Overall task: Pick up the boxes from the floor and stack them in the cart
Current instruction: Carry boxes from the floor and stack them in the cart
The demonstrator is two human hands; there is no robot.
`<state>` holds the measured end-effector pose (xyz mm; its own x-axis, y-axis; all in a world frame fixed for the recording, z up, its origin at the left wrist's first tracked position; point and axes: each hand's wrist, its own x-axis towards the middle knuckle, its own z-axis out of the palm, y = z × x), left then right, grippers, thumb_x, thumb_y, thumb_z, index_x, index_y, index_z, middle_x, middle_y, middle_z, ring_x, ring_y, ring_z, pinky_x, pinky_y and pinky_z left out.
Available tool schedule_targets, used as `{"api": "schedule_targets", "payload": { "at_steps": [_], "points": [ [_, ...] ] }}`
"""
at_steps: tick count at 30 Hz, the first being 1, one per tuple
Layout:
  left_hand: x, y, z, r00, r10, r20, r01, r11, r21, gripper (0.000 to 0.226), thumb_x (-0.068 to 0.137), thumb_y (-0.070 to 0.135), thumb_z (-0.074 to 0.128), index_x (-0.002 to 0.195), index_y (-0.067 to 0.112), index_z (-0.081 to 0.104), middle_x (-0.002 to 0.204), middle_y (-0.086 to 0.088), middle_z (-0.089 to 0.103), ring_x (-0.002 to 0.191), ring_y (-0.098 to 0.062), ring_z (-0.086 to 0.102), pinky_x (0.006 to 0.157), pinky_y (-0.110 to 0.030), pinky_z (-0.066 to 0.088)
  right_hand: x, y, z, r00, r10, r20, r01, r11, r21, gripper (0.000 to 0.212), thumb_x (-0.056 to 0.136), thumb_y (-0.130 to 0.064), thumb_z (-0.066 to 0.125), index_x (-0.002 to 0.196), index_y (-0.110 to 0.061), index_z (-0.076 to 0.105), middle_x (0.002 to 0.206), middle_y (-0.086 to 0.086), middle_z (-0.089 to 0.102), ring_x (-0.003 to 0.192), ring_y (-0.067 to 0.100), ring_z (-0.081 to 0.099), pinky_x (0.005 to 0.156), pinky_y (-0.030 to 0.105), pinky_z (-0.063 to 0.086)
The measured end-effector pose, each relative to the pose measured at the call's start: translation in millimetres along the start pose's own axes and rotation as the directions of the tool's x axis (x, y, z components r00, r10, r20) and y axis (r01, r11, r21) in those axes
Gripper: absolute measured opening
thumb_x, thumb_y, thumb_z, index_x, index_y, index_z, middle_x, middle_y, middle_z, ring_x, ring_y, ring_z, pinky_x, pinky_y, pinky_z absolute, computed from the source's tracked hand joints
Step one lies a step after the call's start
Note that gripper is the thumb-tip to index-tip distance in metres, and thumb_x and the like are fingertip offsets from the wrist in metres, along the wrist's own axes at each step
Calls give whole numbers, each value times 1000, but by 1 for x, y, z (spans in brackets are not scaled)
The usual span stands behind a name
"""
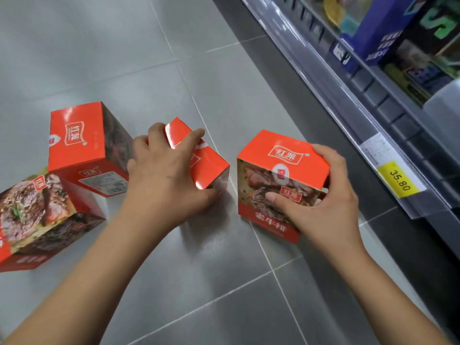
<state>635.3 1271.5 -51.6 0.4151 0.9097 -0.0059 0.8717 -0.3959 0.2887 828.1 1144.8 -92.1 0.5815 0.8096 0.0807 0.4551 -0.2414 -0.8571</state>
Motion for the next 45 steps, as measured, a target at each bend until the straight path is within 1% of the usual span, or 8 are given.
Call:
{"api": "schedule_targets", "payload": {
  "at_steps": [5,13,18,22,28,32,39,45],
  "points": [
    [-24,17,-30,995,-52,-87,38,987,-153,89,54,52,67,138,38,43,140,-17,34,125,-41,33,95,-52,37,-3,-29,-26,993,119,-17,-119,993,10,87,54,-34,90,123,-49,41,118,-18,53,109,6,55,91,41,52],
    [-61,66,-133,998,0,-58,-8,991,-134,89,54,50,70,138,37,44,138,-15,37,123,-40,36,95,-52,38,-24,-120,-106,981,191,36,-186,977,-107,91,49,-38,89,123,-55,38,122,-16,53,110,14,57,94,48,50],
    [-77,97,-253,1000,2,11,-1,996,-91,89,54,52,69,138,39,43,139,-13,36,120,-40,37,92,-56,44,-28,-221,-176,974,225,25,-219,964,-149,95,48,-35,92,127,-50,40,123,-10,55,111,20,56,94,50,49],
    [-81,131,-370,998,61,21,-60,997,-41,88,56,50,74,137,36,44,137,-14,37,116,-42,38,87,-53,46,-24,-328,-240,974,221,48,-211,964,-159,93,51,-31,92,128,-45,40,122,-8,56,109,16,56,93,38,47],
    [-89,180,-522,985,172,10,-172,985,25,86,57,50,76,136,35,45,136,-18,39,114,-43,41,84,-51,46,-30,-466,-321,976,213,56,-204,970,-128,91,52,-31,91,121,-55,38,122,-8,54,108,13,55,95,41,48],
    [-99,204,-594,964,266,17,-266,964,25,82,60,51,72,136,34,46,135,-20,39,114,-43,41,83,-51,46,-43,-529,-362,983,184,15,-179,970,-165,91,53,-36,90,126,-49,38,121,-5,53,107,15,55,95,43,48],
    [-129,232,-682,871,486,65,-490,870,53,87,55,49,71,136,34,45,132,-22,43,110,-46,44,78,-51,45,-108,-608,-412,964,190,-183,-220,962,-161,93,53,-37,90,131,-42,39,122,-3,54,110,17,54,95,42,47],
    [-157,258,-709,732,662,163,-676,735,49,91,52,53,73,137,33,47,134,-21,42,111,-44,44,80,-50,45,-182,-640,-444,874,319,-367,-374,923,-89,94,55,-38,89,134,-41,39,127,-5,49,114,14,51,99,39,46]
  ]
}}
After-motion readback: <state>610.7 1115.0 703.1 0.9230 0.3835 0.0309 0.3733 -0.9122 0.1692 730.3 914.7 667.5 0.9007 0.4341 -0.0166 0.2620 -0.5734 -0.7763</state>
